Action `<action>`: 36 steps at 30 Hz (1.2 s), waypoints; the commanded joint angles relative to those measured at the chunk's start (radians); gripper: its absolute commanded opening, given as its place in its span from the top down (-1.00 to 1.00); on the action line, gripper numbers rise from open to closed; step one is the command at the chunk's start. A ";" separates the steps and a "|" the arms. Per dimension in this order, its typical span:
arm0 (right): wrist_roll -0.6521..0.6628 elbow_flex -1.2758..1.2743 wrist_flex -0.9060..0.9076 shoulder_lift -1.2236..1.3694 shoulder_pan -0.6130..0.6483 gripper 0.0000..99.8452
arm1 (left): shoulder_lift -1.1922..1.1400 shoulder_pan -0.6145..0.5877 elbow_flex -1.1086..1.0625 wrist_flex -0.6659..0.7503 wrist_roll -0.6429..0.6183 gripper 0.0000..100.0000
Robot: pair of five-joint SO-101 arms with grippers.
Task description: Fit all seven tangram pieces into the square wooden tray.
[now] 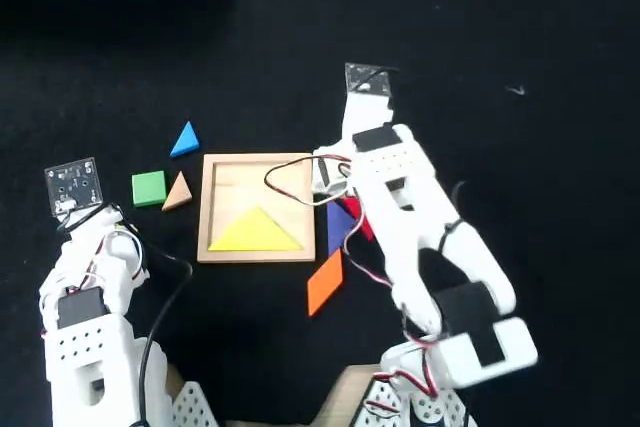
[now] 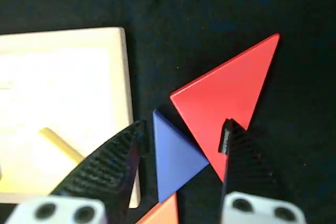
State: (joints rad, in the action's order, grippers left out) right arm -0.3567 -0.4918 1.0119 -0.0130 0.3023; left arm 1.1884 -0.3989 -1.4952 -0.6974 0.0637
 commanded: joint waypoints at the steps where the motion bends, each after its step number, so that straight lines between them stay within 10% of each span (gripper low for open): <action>1: -0.014 0.101 -0.020 0.073 0.011 0.55 | 0.015 0.010 0.002 0.003 0.000 0.94; 36: -0.008 0.191 -0.002 0.282 -0.028 0.38 | 0.015 0.008 0.002 0.005 0.000 0.94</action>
State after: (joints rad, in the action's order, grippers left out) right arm -0.3598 -0.3751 1.0180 0.2217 0.2900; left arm 1.1884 -0.3989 -1.4952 -0.6974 0.0637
